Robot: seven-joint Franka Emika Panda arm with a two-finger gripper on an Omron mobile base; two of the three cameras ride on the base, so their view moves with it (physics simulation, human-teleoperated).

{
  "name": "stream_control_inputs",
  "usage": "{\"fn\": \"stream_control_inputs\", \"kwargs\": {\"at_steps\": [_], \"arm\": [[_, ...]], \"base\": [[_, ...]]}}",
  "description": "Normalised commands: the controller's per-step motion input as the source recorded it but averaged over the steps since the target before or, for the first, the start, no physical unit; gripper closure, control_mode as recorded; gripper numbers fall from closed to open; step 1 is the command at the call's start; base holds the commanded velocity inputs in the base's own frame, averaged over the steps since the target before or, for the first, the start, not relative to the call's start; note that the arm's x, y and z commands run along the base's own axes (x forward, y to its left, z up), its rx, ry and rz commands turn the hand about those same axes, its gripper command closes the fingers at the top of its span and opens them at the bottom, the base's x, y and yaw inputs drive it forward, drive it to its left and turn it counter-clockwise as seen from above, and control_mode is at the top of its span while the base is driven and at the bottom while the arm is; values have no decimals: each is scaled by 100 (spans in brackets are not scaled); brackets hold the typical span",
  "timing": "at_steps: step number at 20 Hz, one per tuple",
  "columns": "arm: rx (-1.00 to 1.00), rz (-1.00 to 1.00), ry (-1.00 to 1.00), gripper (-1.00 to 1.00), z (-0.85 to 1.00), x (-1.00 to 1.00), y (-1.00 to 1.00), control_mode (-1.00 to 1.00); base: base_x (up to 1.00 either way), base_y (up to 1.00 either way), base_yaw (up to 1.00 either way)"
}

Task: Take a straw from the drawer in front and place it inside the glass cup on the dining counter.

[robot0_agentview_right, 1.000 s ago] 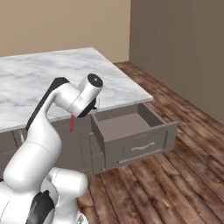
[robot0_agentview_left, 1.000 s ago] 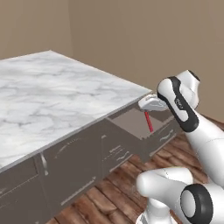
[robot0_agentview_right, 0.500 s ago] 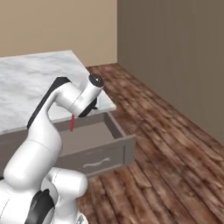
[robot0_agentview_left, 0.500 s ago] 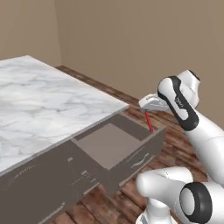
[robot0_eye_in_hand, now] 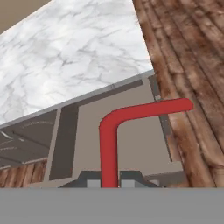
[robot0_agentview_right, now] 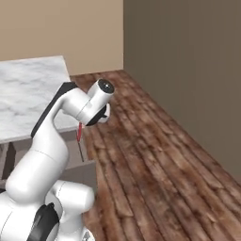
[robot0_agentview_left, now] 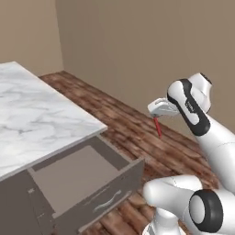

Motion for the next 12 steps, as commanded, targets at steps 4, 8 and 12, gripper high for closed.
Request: {"fn": "stream_control_inputs", "kwargs": {"at_steps": [4, 8, 12], "arm": [[0, 0, 0, 100, 0, 0, 0, 100], [0, 0, 0, 100, 0, 0, 0, 100], [0, 0, 0, 100, 0, 0, 0, 100]], "base": [[52, -85, 34], [56, -85, 34], [72, -83, 32]]}}
